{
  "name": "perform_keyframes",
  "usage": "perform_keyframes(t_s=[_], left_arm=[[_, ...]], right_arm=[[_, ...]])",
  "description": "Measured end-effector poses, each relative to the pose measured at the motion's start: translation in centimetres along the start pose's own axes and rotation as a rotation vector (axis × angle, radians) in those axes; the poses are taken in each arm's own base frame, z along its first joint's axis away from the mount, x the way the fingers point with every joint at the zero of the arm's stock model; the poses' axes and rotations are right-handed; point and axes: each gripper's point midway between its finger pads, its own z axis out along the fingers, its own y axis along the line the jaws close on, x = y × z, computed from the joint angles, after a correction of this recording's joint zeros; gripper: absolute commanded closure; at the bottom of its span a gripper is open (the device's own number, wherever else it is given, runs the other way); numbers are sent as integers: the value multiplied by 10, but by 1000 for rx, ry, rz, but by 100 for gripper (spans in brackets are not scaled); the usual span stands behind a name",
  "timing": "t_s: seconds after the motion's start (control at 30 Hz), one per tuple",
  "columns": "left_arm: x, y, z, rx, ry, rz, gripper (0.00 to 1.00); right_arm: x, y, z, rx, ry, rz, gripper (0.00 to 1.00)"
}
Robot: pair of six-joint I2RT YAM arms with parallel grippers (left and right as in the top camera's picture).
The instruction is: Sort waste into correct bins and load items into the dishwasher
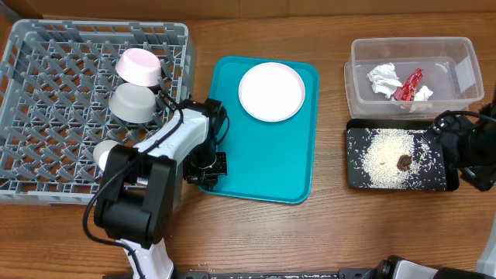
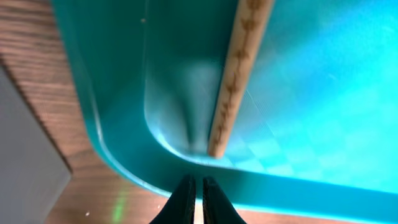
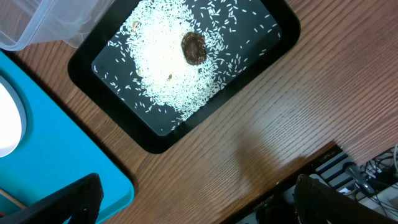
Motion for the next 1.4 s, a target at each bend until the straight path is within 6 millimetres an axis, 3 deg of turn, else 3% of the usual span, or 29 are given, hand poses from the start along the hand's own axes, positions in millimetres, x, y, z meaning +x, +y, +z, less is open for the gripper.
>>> perform_keyframes(t_s=[0.37,1.0,1.4], left_arm=[[1,38,-36,-164,-156,-149,96],[-21,46,-20,-258,-197,-189,96],[-15,57,-21,-341,-185,-187,96]], right_arm=[[0,0,0,0,0,0,0],[0,0,0,0,0,0,0],[0,0,0,-1,0,0,0]])
